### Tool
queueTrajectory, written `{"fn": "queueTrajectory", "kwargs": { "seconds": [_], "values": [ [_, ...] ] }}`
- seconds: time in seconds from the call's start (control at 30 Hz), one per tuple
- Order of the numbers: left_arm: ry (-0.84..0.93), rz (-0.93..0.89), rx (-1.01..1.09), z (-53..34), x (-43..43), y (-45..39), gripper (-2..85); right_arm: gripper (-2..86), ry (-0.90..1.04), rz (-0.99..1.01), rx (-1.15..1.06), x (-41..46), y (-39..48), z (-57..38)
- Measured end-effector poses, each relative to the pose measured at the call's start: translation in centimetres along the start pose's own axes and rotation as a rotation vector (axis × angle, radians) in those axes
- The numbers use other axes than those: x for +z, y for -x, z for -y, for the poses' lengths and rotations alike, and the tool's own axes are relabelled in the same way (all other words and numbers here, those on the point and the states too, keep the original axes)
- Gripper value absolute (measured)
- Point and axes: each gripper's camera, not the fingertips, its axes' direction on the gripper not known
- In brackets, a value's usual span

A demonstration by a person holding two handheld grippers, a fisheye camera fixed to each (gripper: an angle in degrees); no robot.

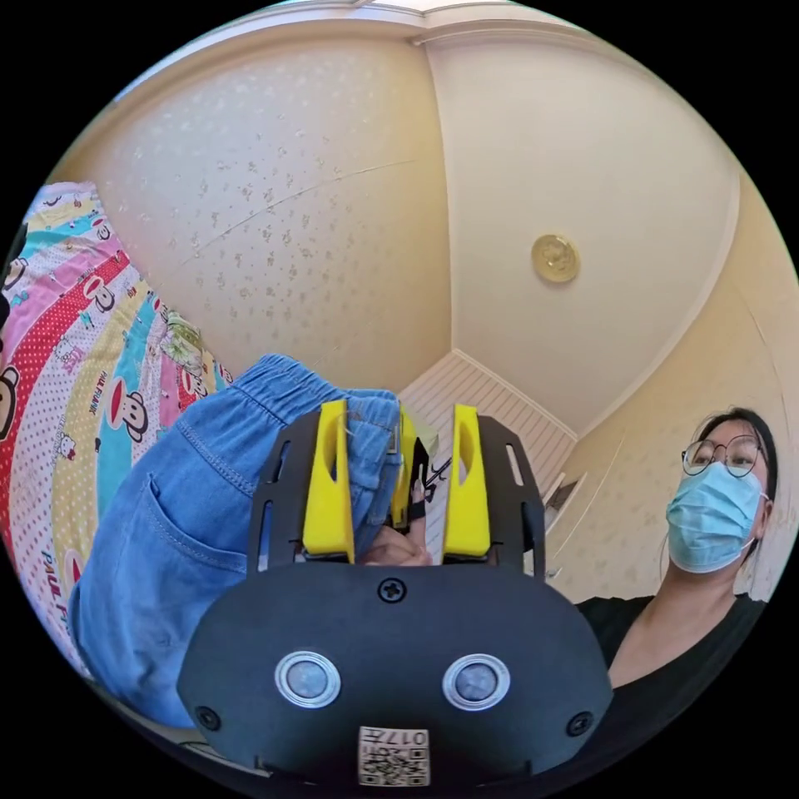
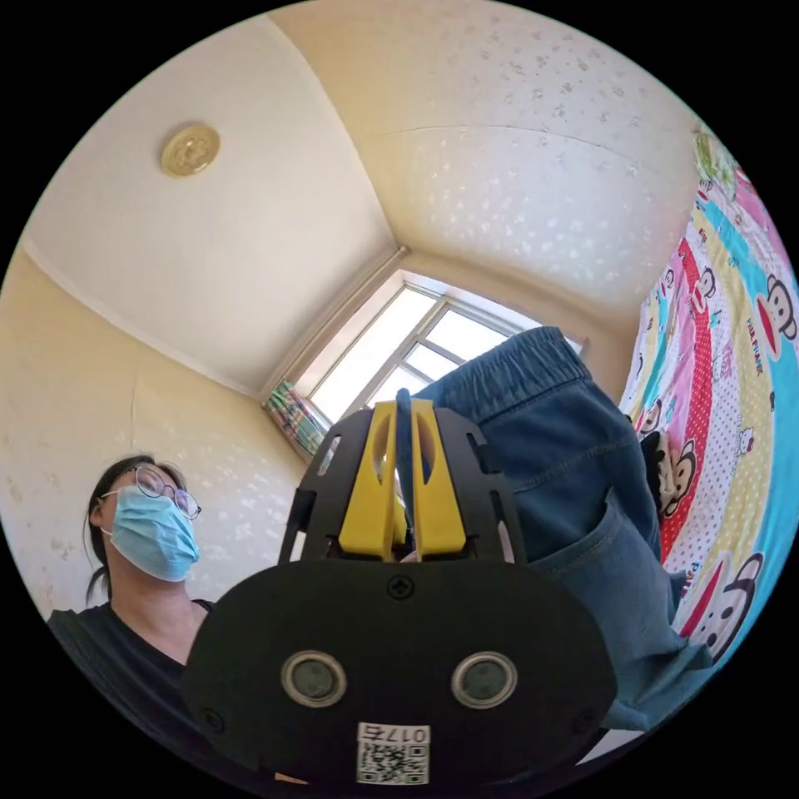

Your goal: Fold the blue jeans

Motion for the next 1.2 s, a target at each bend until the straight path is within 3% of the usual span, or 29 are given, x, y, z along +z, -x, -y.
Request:
{"fn": "queueTrajectory", "kwargs": {
  "seconds": [0.13, 0.37, 0.57, 0.9, 1.2],
  "values": [
    [0.033, 0.1, -0.019, 0.1, -0.2, 0.2, 20.5, 3.5, 0.01, -0.071, -0.016, -1.2, 0.5, 0.6],
    [0.008, -0.035, -0.301, 0.0, -2.4, 6.3, 16.0, 3.7, 0.1, -0.19, -0.039, -4.4, 2.3, 3.6],
    [-0.018, -0.113, -0.299, 0.1, -4.1, 8.1, 23.1, 5.4, 0.194, -0.202, 0.065, -6.8, 2.3, 6.9],
    [0.085, -0.073, -0.295, 2.1, -6.0, 9.8, 23.7, 9.7, 0.212, -0.053, 0.175, -10.5, 3.5, 12.2],
    [0.129, 0.044, -0.368, 2.1, -7.1, 13.5, 13.5, 10.7, 0.119, 0.066, 0.3, -14.5, 2.4, 16.1]
  ]
}}
